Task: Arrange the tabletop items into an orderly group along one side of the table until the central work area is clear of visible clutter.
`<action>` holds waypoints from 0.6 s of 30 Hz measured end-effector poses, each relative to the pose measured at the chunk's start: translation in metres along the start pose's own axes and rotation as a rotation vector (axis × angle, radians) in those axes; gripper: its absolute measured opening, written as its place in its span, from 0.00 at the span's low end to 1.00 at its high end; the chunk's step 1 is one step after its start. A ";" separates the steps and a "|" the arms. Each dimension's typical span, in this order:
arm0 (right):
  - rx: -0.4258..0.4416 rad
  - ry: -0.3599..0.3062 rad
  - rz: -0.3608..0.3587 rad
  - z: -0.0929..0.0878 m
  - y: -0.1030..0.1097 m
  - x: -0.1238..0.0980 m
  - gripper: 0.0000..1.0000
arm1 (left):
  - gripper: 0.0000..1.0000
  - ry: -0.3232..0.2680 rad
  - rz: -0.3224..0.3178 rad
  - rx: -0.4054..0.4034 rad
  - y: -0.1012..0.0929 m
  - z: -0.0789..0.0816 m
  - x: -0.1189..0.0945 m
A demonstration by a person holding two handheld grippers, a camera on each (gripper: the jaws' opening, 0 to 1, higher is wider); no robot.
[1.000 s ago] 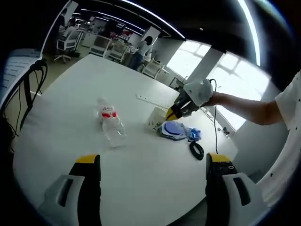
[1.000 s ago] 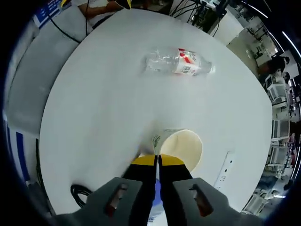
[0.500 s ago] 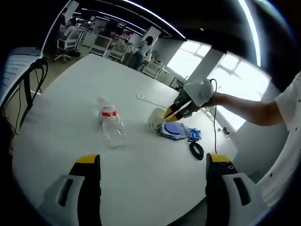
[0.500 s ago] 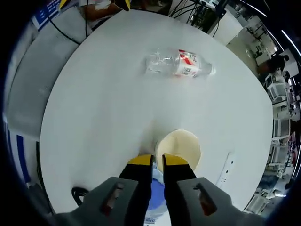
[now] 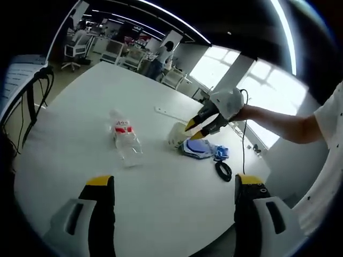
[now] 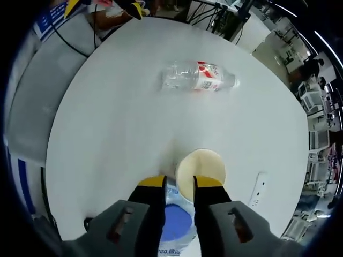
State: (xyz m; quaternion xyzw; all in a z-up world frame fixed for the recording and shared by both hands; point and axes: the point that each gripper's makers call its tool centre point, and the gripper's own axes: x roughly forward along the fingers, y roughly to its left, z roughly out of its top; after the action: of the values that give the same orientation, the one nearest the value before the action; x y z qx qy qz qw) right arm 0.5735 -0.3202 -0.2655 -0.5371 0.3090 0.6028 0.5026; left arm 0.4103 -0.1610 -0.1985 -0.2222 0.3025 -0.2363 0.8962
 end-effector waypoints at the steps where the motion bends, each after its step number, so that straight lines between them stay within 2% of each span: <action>1: 0.005 -0.002 -0.002 0.000 0.000 -0.001 0.18 | 0.95 0.000 0.000 0.001 0.000 0.000 0.000; 18: 0.084 -0.060 -0.042 0.001 0.001 -0.014 0.26 | 0.96 0.006 -0.010 0.017 -0.008 0.000 0.001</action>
State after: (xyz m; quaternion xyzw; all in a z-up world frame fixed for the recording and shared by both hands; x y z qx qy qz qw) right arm 0.5716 -0.3239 -0.2518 -0.5036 0.3076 0.5946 0.5461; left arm 0.4087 -0.1673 -0.1943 -0.2153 0.3021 -0.2439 0.8960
